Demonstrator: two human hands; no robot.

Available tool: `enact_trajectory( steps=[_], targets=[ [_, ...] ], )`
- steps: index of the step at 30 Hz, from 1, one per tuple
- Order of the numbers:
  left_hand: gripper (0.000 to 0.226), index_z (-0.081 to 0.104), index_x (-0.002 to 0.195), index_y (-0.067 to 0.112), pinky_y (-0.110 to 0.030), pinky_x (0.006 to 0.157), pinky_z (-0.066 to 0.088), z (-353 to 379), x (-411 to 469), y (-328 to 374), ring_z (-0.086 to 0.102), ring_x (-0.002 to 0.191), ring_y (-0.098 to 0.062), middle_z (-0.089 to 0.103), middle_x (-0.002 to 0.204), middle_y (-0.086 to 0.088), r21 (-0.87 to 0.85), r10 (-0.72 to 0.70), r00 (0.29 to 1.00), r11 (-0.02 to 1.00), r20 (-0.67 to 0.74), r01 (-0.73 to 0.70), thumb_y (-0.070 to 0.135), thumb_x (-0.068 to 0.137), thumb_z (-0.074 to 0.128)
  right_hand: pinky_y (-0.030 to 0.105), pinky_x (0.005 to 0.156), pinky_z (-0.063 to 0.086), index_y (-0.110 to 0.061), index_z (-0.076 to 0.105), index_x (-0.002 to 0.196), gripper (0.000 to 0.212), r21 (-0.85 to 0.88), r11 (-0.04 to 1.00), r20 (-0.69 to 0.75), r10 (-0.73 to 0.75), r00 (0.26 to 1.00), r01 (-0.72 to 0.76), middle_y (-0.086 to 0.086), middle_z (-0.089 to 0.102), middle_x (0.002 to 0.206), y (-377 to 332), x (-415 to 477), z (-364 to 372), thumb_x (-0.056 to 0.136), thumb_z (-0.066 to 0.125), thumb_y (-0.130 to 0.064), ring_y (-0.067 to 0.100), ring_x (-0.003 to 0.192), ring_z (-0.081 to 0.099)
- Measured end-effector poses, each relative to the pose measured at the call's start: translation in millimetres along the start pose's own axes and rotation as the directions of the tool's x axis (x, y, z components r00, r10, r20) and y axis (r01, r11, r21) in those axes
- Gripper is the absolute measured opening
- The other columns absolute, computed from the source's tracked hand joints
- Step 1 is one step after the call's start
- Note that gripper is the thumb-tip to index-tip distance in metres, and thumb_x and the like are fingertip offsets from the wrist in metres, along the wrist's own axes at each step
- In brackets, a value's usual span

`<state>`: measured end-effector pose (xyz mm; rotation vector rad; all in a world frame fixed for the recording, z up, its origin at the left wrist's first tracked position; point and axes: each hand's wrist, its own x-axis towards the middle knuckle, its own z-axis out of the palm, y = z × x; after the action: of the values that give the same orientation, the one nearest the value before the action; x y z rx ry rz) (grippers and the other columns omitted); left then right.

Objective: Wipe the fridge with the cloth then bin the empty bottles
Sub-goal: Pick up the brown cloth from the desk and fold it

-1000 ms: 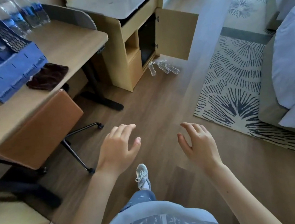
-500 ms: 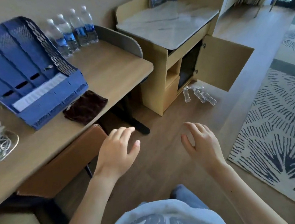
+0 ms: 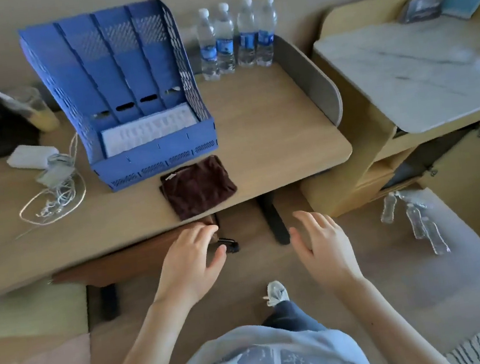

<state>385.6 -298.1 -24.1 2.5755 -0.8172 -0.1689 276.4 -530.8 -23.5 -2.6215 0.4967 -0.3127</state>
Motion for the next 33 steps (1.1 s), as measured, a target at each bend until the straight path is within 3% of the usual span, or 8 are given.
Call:
enact_trajectory(
  steps=[8,14,19,26,33],
  targets=[
    [0.037,0.063,0.121,0.016,-0.037,0.069,0.056,-17,71,24,0.063,0.100,-0.024,0.066,0.114,0.003,0.001,-0.271,0.932,0.960,-0.239,0.280,0.036,0.091,0.055,0.039,0.084,0.052,-0.006,0.066,0.120,0.029,0.052,0.941,0.115,-0.337,0.934,0.333,0.009,0.071,0.111,18,153,-10,0.094,0.066,-0.019,0.033,0.101,0.065],
    [0.040,0.063,0.121,0.012,-0.037,0.078,0.053,-27,88,25,0.061,0.100,-0.027,0.068,0.111,-0.002,-0.015,-0.411,0.854,0.903,-0.318,0.429,0.035,0.091,0.054,0.039,0.070,0.051,-0.004,0.064,0.110,0.020,0.130,0.845,0.164,-0.535,0.829,0.520,0.012,0.068,0.094,-5,219,6,0.092,0.063,-0.012,0.037,0.085,0.061],
    [0.035,0.062,0.123,0.012,-0.038,0.083,0.053,-14,80,15,0.060,0.107,-0.026,0.067,0.116,0.000,-0.034,-0.497,0.818,0.860,-0.289,0.510,0.028,0.092,0.062,0.037,0.066,0.045,-0.002,0.062,0.097,0.015,0.186,0.809,0.252,-0.587,0.769,0.557,0.011,0.064,0.086,-16,221,34,0.094,0.056,-0.015,0.035,0.080,0.058],
    [0.033,0.062,0.123,0.014,-0.033,0.078,0.049,-9,73,-7,0.058,0.104,-0.023,0.065,0.110,0.003,-0.021,-0.489,0.836,0.866,-0.247,0.500,0.029,0.093,0.061,0.043,0.081,0.053,-0.005,0.065,0.120,0.028,0.205,0.856,0.344,-0.517,0.784,0.475,0.011,0.070,0.108,-18,208,61,0.098,0.057,-0.019,0.033,0.101,0.063],
    [0.033,0.062,0.121,0.014,-0.034,0.073,0.050,-23,78,-38,0.059,0.100,-0.023,0.065,0.109,0.002,0.000,-0.423,0.865,0.898,-0.269,0.439,0.029,0.092,0.061,0.044,0.094,0.052,-0.005,0.059,0.133,0.041,0.219,0.856,0.270,-0.514,0.814,0.468,0.012,0.063,0.127,-39,219,79,0.094,0.064,-0.019,0.032,0.116,0.058]
  ],
)
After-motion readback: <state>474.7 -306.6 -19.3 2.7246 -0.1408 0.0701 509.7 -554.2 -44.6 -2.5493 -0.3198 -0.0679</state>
